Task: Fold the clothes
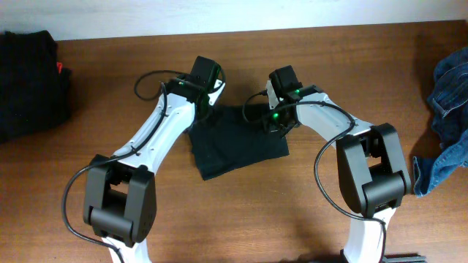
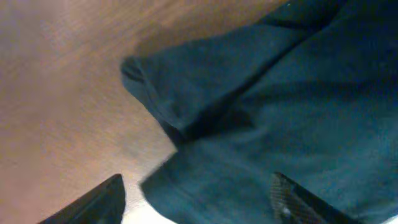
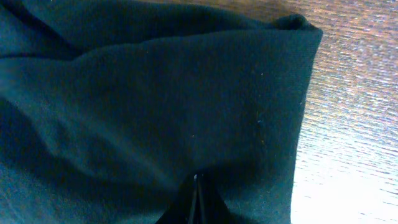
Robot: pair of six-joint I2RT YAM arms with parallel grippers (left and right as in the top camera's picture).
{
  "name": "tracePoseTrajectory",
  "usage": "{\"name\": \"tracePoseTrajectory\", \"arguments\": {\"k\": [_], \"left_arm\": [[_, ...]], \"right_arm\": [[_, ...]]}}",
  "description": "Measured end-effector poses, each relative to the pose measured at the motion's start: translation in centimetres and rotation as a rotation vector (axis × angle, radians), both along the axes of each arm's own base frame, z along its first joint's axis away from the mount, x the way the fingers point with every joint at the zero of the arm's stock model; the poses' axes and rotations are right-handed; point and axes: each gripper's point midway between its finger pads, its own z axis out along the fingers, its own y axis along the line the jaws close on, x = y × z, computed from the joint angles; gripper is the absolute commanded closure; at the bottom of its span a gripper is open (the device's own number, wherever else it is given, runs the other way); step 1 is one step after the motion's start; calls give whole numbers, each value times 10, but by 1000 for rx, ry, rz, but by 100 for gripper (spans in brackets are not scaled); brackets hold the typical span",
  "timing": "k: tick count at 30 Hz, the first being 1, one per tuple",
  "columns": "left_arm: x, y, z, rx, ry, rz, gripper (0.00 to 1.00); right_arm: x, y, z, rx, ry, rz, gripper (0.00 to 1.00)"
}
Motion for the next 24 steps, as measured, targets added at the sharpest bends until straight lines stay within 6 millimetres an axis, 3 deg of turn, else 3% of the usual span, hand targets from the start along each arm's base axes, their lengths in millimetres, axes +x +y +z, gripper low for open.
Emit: {"name": "tracePoseTrajectory", "arguments": {"k": [2, 7, 10, 13, 15, 19, 24], "left_arm": [[5, 0, -1, 29, -16, -54, 36], [7, 3, -23, 99, 17, -184, 37], [5, 8, -41, 135, 56, -243, 41], [6, 12, -45, 150, 66, -262, 44], [7, 15, -45, 154, 66, -267, 48], [7, 21, -46, 161, 76, -270, 71], [3, 29, -47, 171, 103, -270, 71]], "right_arm": [[-1, -1, 0, -1, 6, -1, 96], [-16, -13, -4, -21, 80, -19, 84], [-18, -27, -1, -28, 112, -46, 70], [-15, -42, 8, -26, 114, -87, 53], [-11, -53, 18, -21, 99, -112, 51], [-4, -75, 37, -11, 63, -165, 51], [-5, -99, 39, -13, 84, -224, 51]]}}
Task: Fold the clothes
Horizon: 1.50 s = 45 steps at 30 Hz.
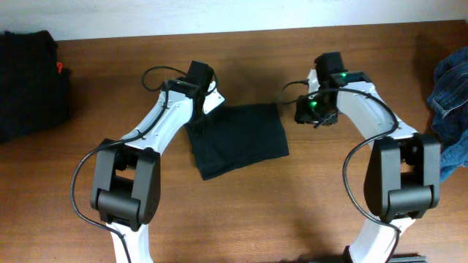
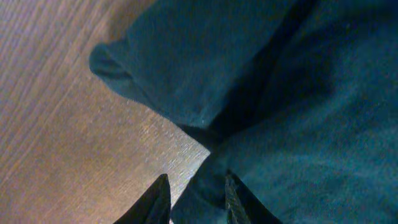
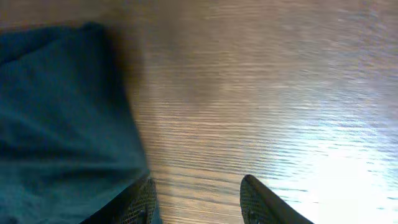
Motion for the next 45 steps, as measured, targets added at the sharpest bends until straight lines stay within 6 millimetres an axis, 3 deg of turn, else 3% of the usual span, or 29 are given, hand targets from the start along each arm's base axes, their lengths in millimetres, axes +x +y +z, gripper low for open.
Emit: {"name": "tracePoseTrajectory", "arguments": {"k": [2, 3, 4, 6, 9, 15, 17, 20, 26, 32, 37, 43, 45], "left_arm": [[-1, 1, 0, 3, 5, 1, 70], [-2, 1, -1, 5, 9, 1, 60], [-3, 2, -1, 7, 13, -1, 43], [-5, 3, -1, 12, 21, -5, 30], [-10, 4, -2, 20, 42, -7, 25], [-19, 0, -4, -7, 89, -64, 24], [-21, -5, -5, -33, 102, -94, 30], [-23, -10, -5, -54, 115, -132, 56], [-28, -11, -6, -63, 138, -177, 65], [-26, -4, -6, -67, 140, -170, 99], [-17, 2, 1, -42, 113, -166, 100], [7, -3, 20, -43, 24, -172, 99], [12, -4, 23, -44, 0, -178, 89]], "right_arm": [[0, -6, 0, 0, 2, -15, 51], [1, -9, 0, 0, 3, -21, 51], [0, -11, 0, 0, 5, -27, 51], [0, -14, 0, 0, 7, -34, 51], [0, -15, 0, 0, 8, -35, 51], [0, -15, 0, 0, 8, -36, 51], [0, -15, 0, 0, 8, -35, 51], [-1, -15, -1, -1, 11, -35, 51], [-2, -15, -1, -4, 16, -36, 51], [-2, -16, -1, -9, 16, -37, 51], [-2, -18, -1, -19, 15, -39, 51], [-2, -19, -1, -26, 15, -40, 51], [-2, -19, -1, -26, 15, -41, 51]]}}
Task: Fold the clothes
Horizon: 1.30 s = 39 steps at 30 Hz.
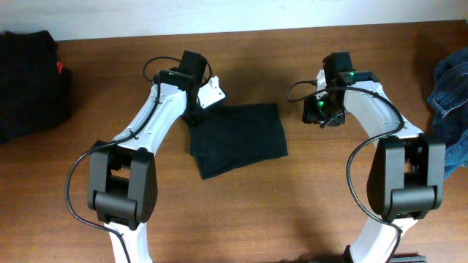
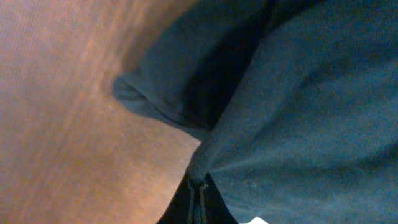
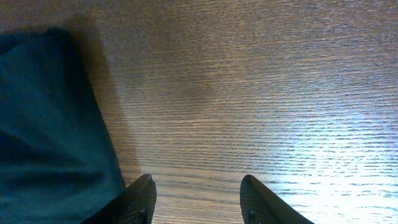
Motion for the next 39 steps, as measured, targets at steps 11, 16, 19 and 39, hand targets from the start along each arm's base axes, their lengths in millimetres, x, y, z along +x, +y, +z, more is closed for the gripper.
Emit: {"name": "tracePoseTrajectory", "arguments": {"k": [11, 16, 19, 39], "left_arm": [[7, -2, 2, -3, -31, -8, 13], [6, -5, 18, -22, -20, 66, 7], [15, -18, 42, -69, -58, 118, 7], [-22, -40, 51, -283, 164, 648, 1]], "right_arm": [[0, 0, 0, -2, -1, 8, 48], [0, -12, -1, -32, -3, 4, 35], [0, -32, -1, -39, 1, -39, 25], [-11, -130, -2, -69, 5, -232, 1]]}}
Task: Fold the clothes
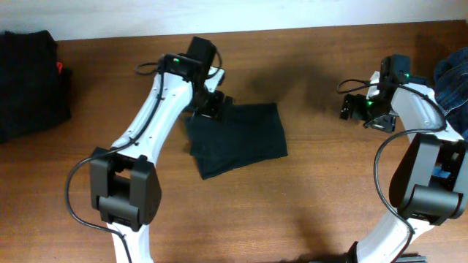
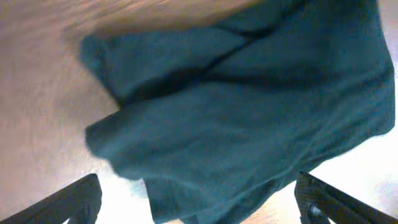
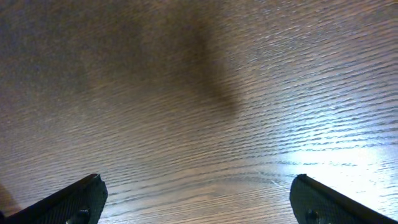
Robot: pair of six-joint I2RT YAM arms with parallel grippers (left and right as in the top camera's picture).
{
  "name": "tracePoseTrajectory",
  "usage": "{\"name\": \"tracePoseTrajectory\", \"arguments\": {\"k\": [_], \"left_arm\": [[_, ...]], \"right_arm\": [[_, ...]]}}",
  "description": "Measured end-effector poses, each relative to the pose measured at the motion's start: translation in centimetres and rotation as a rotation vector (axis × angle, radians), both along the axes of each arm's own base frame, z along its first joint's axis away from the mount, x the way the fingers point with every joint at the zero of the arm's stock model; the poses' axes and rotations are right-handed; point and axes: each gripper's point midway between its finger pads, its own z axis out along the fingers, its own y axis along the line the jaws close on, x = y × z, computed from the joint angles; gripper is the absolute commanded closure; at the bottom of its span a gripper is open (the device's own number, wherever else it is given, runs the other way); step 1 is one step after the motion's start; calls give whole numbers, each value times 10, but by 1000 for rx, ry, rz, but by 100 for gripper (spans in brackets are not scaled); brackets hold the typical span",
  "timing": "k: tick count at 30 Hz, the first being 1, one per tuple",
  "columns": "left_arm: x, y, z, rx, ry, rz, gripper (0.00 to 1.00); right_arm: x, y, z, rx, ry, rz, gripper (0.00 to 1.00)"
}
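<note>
A dark teal folded garment [image 1: 238, 140] lies flat on the wooden table, filling most of the left wrist view as layered cloth [image 2: 249, 112]. My left gripper [image 1: 212, 104] hovers over its upper left corner, open wide and holding nothing; in the left wrist view the left gripper [image 2: 199, 202] has its fingers [image 2: 74, 202] far apart. My right gripper [image 1: 363, 109] is at the right over bare wood, open; the right wrist view shows the right gripper [image 3: 199, 202] above the table only.
A black pile of clothes [image 1: 29, 80] sits at the far left edge. Blue denim clothing [image 1: 450, 117] lies at the far right, close to the right arm. Bare wooden table [image 1: 292, 212] surrounds the folded garment.
My left gripper, shut on the garment's upper left edge then, is now open above that corner. My right gripper has moved right, away from the garment, and has opened wider.
At first the left gripper was open and the right was shut on the garment's top edge. Then the right gripper was open beside its right edge while the left narrowed on the left corner. The left gripper pinched that corner; now both are open and off the cloth.
</note>
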Motion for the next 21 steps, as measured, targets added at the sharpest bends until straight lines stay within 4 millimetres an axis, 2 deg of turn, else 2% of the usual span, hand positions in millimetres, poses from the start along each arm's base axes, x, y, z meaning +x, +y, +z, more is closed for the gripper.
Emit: {"name": "tracePoseTrajectory", "arguments": {"k": [4, 8, 11, 14, 21], "left_arm": [[6, 22, -4, -28, 30, 116, 1], [3, 37, -26, -55, 83, 164, 1], [-6, 36, -52, -68, 131, 165, 1], [-17, 31, -70, -93, 175, 159, 1], [-29, 23, -94, -151, 200, 147, 1]], "right_arm": [[0, -1, 0, -1, 0, -1, 1], [-1, -6, 0, -32, 7, -4, 1], [-3, -13, -1, -69, 18, -10, 1], [-4, -17, -1, -93, 24, -14, 1], [-5, -20, -1, -112, 29, -18, 1]]}}
